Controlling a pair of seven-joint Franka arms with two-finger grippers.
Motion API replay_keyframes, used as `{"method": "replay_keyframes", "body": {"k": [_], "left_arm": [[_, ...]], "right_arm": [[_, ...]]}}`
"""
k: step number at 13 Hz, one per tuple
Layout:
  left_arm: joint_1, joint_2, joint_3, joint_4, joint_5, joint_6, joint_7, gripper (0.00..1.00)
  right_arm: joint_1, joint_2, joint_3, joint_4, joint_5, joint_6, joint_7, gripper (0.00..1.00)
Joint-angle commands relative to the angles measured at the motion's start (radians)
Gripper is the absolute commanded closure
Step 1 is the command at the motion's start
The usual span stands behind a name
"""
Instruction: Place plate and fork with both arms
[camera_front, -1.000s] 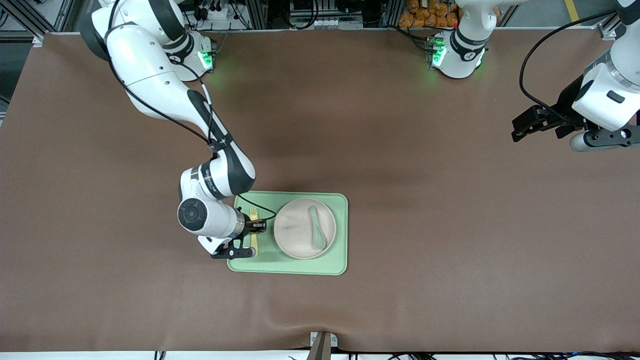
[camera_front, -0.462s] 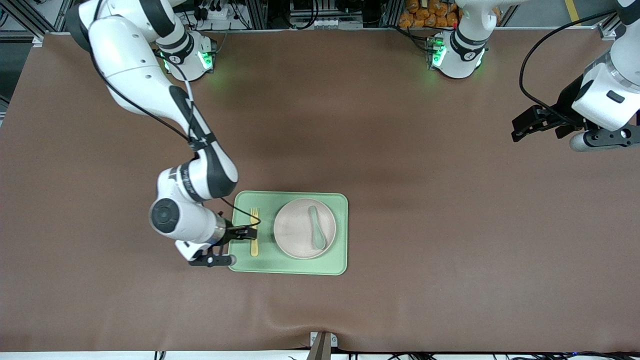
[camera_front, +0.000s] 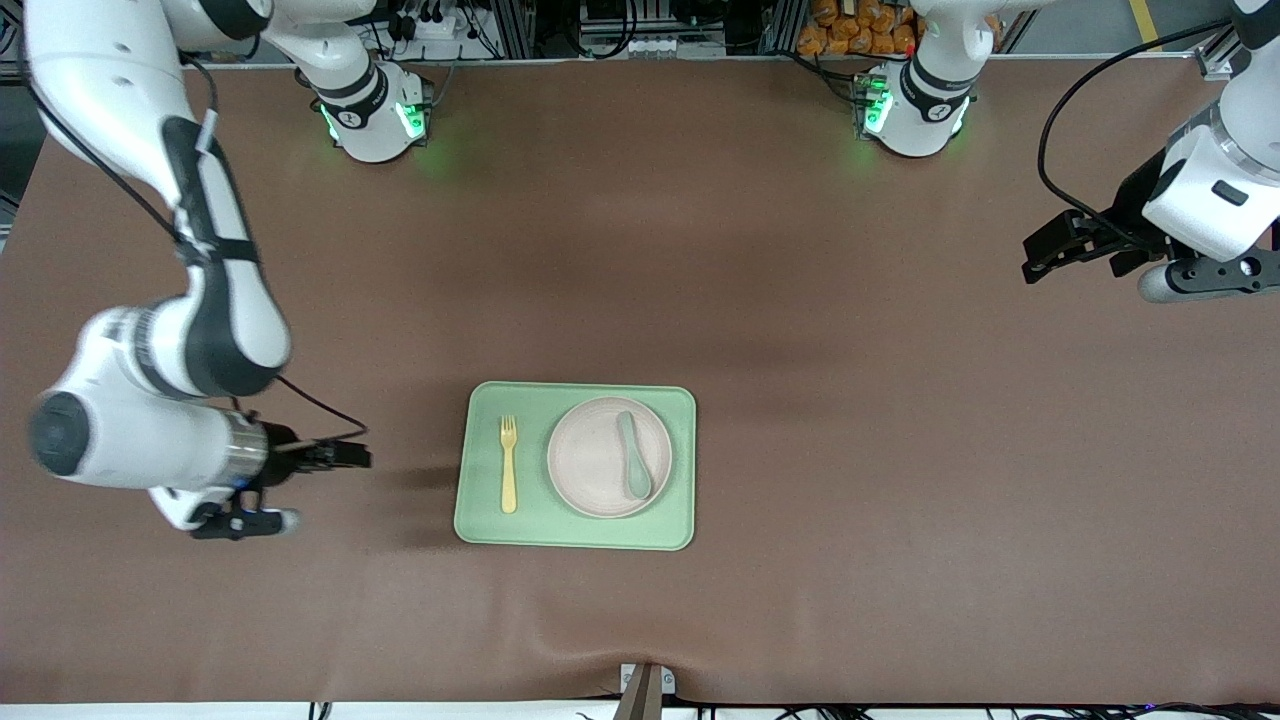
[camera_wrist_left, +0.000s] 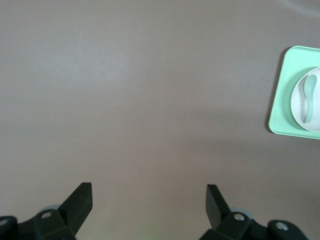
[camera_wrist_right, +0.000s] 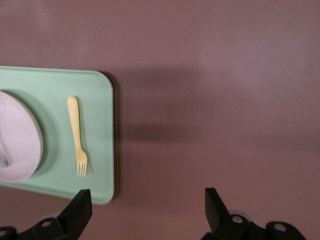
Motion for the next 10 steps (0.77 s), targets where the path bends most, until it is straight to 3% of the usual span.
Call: {"method": "replay_keyframes", "body": {"k": [1,5,8,10], "left_arm": [[0.007,-0.01,-0.006,0.003,-0.014,-0.011,-0.008,0.0],[0.007,-0.01,-0.006,0.002,-0.014,-0.011,-0.008,0.0],[0.007,-0.009,-0.006,0.002,-0.014,-0.011,-0.008,0.0],[0.007,-0.009,-0.006,0.002,-0.014,-0.011,-0.008,0.0]], "right_arm": [[-0.062,-0.125,0.017,-0.036,-0.001,-0.144,0.024,0.0],[-0.089,-0.28,0.02,-0.062,-0.015,-0.23,0.168,0.0],[-0.014,-0.464,0.027,-0.163,-0.131,-0.227,0.234,0.0],[-0.014,-0.547,0.028,-0.218,-0.136,-0.23,0.236,0.0]]}}
